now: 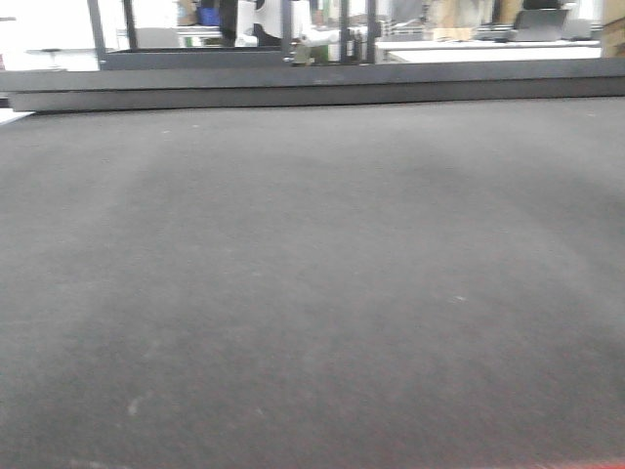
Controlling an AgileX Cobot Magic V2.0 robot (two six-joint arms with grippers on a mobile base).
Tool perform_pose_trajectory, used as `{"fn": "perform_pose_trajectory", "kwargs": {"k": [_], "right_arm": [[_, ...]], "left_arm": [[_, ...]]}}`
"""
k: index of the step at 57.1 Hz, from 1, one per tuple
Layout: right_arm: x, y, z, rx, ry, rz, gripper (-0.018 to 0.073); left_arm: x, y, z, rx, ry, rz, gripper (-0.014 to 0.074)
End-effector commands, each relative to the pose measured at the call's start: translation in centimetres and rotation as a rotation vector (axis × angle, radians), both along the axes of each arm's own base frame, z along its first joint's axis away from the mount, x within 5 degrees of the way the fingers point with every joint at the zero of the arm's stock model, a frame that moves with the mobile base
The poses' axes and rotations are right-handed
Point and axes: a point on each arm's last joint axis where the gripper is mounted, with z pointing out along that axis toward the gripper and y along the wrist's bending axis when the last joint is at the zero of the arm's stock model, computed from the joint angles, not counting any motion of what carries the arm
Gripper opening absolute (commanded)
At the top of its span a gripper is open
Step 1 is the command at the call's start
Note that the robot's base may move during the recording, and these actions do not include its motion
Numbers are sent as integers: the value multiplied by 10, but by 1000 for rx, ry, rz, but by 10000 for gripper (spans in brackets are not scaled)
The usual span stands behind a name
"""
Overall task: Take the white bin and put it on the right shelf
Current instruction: 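Hold the bin raised in both grippers while backing away from the table, then carry the bin in both grippers while driving toward the steel shelving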
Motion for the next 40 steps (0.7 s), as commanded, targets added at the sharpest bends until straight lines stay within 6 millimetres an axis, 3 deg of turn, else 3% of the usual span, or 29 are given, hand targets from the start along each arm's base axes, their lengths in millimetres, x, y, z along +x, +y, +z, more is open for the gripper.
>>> {"fn": "perform_pose_trajectory", "kwargs": {"k": [1, 40], "right_arm": [[-23, 13, 36, 118, -136, 103, 64], [-13, 2, 33, 133, -92, -62, 64]], "left_arm": [[-51, -19, 33, -65, -116, -319, -127], [-51, -19, 34, -67, -117, -319, -127]]}}
